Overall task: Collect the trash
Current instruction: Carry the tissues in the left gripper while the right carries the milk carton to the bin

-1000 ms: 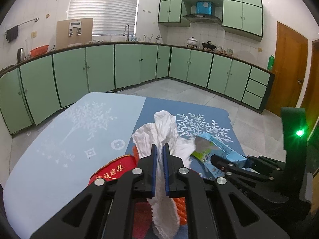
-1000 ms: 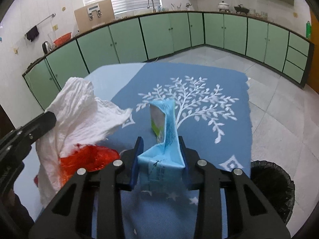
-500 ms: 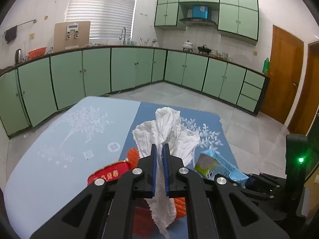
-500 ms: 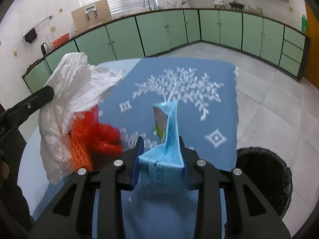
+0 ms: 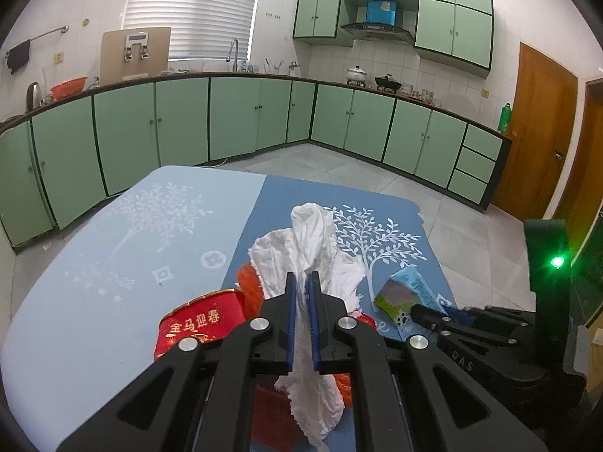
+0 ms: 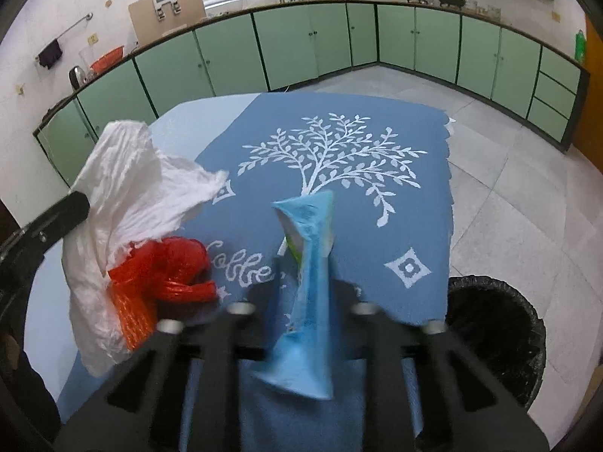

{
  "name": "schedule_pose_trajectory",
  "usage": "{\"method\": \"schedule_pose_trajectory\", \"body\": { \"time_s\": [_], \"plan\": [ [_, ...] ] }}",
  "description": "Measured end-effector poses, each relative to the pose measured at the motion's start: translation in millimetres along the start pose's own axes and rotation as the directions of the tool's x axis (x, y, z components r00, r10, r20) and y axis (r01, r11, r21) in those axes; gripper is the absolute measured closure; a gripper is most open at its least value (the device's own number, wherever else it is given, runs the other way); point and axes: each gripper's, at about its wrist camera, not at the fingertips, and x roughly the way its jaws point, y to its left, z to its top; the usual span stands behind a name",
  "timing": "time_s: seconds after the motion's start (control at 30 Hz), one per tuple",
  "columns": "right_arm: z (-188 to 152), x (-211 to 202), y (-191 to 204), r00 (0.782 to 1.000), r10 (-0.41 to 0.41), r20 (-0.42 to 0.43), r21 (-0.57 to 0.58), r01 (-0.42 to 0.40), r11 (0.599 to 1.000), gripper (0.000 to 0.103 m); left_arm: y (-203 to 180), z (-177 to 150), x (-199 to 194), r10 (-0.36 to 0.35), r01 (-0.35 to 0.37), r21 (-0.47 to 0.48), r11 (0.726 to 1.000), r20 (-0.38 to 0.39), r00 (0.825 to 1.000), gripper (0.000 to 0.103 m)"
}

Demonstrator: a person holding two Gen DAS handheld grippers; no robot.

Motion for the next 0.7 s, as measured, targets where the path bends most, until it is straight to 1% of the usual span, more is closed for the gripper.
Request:
{"method": "schedule_pose_trajectory", "body": {
  "time_s": [0.2, 0.5, 0.7],
  "plan": [
    [3.3, -17.8, 2.5, 0.999, 0.005, 0.043, -0.017, -0.005, 1.000, 0.096, 1.8, 3.2, -11.4, -0.012, 0.012, -0.003, 1.000, 0.028, 1.000, 0.096],
    [16.5, -65.1, 5.6, 0.990, 0.032, 0.140, -0.029, -0.028, 0.999, 0.096, -7.1, 25.2, -43.8, -0.043, 0.043, 0.001, 0.999, 0.112, 0.993, 0.096],
    [18.7, -84.2, 5.7, 0.985, 0.032, 0.171, -0.028, -0.027, 0.999, 0.096, -8.1, 37.4, -58.3, -0.078, 0.081, -0.015, 0.997, 0.142, 0.987, 0.096]
  ]
}}
